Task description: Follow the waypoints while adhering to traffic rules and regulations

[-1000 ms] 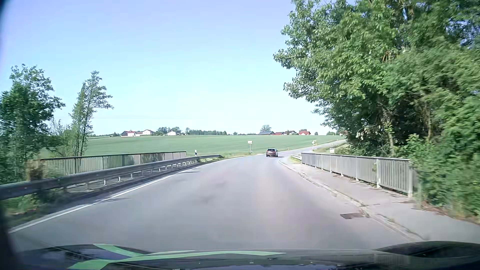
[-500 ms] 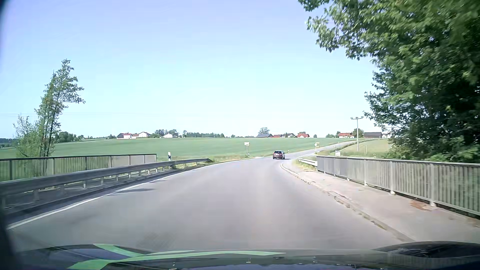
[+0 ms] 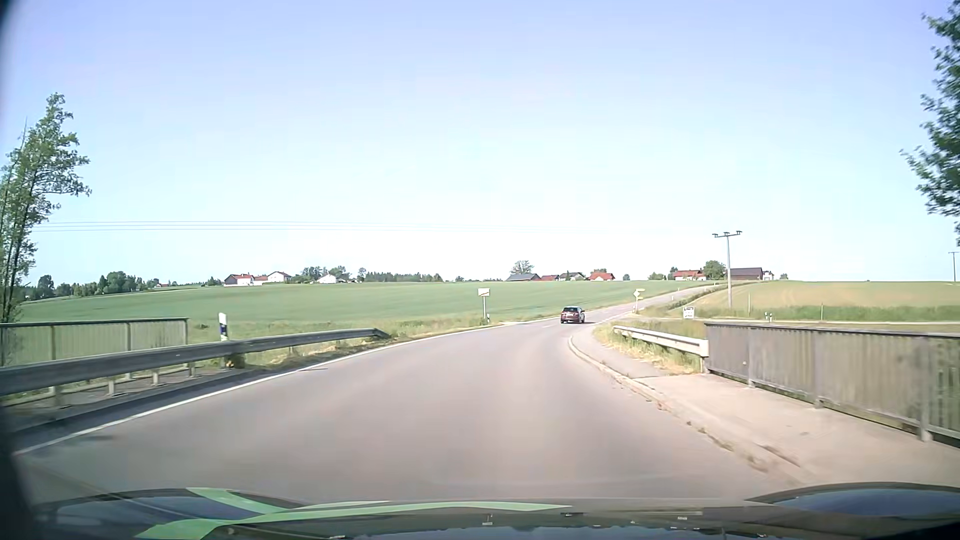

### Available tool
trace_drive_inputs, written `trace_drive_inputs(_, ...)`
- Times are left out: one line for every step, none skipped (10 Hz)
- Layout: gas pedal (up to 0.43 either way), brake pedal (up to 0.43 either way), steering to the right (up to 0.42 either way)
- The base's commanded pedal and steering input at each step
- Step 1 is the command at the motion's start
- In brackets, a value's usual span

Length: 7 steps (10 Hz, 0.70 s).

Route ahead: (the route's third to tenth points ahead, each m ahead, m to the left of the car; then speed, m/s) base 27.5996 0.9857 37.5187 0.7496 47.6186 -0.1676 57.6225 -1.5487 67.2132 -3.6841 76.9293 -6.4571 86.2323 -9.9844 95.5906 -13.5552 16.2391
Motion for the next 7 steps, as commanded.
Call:
trace_drive_inputs(0.059,0.0,0.005)
trace_drive_inputs(0.059,0.0,0.005)
trace_drive_inputs(0.067,0.0,0.005)
trace_drive_inputs(0.079,0.0,0.005)
trace_drive_inputs(0.079,0.0,0.005)
trace_drive_inputs(0.087,0.0,0.006)
trace_drive_inputs(0.087,0.0,0.006)
